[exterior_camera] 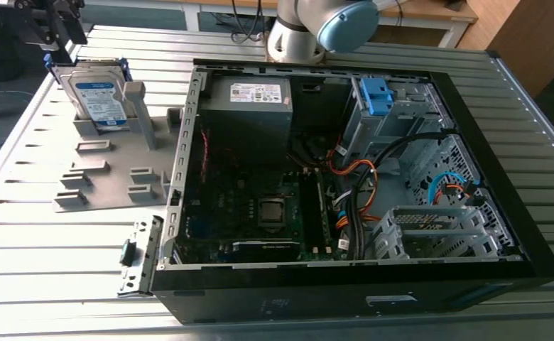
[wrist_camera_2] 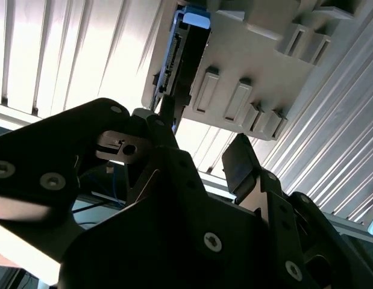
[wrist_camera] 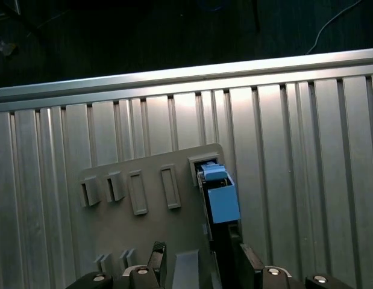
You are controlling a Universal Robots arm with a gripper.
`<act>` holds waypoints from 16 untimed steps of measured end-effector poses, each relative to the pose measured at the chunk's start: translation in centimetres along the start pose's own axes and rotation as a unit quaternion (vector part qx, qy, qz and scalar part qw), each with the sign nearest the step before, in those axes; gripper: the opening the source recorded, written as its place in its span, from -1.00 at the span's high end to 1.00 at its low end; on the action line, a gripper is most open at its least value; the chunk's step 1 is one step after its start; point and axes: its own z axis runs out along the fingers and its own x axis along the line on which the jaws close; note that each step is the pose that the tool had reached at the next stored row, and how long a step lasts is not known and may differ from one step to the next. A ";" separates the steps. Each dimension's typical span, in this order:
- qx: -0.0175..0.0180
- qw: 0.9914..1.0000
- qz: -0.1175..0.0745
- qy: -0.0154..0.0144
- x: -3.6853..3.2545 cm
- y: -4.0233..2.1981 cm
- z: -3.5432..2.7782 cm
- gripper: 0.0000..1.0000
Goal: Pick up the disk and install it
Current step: 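Pick up the disk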
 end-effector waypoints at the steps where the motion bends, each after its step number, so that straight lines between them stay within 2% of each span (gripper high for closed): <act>1: 0.000 1.000 0.000 0.000 -0.18 0.08 0.01 -0.17; 6: 0.000 1.000 -0.010 0.000 -0.53 0.53 0.21 -0.17; 8: 0.001 1.000 -0.026 -0.001 -0.53 0.54 0.32 -0.17; 11: 0.002 0.999 -0.051 -0.001 -0.54 0.58 0.59 -0.17; 16: 0.002 0.999 -0.054 -0.003 -0.49 1.44 1.49 -0.17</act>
